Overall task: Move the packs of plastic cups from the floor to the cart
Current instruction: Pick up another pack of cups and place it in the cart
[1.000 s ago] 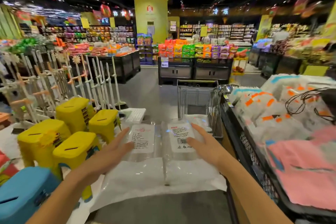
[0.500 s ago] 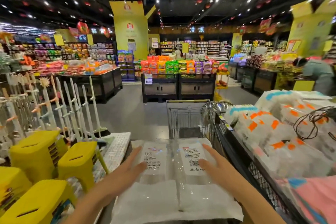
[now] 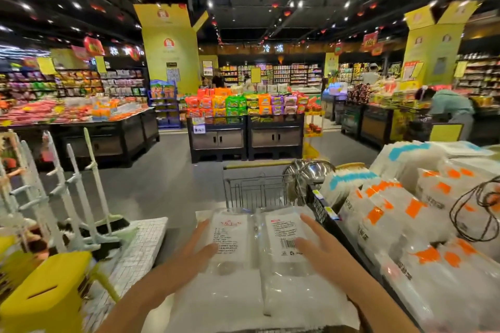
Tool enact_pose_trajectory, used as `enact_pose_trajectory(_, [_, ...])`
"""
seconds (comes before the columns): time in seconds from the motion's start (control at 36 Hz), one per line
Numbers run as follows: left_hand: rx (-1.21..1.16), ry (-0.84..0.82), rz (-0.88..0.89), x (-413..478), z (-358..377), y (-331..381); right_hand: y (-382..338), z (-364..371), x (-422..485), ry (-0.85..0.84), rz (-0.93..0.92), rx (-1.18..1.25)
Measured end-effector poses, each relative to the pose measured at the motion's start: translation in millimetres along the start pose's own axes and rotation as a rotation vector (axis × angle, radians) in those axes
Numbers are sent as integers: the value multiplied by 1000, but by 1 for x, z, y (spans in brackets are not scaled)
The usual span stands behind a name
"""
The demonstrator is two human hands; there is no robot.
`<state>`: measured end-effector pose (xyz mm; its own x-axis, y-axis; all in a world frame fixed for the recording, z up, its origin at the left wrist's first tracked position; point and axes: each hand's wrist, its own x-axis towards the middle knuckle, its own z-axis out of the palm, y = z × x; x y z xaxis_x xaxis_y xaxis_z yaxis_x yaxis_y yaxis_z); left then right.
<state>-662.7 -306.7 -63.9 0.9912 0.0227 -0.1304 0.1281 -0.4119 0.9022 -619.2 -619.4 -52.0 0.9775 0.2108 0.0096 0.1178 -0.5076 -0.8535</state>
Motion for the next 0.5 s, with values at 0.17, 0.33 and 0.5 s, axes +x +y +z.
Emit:
enact_pose_trajectory(0.17, [-20, 7, -16, 77, 15, 18, 20, -25, 87, -25, 5, 18])
enact_pose_trajectory(0.33, [-45, 31, -16, 150, 15, 11, 41, -28, 170, -38, 17, 16])
enact_pose_trajectory(0.5, [-108, 0, -8, 227, 16, -11, 65, -12, 247, -51, 55, -24])
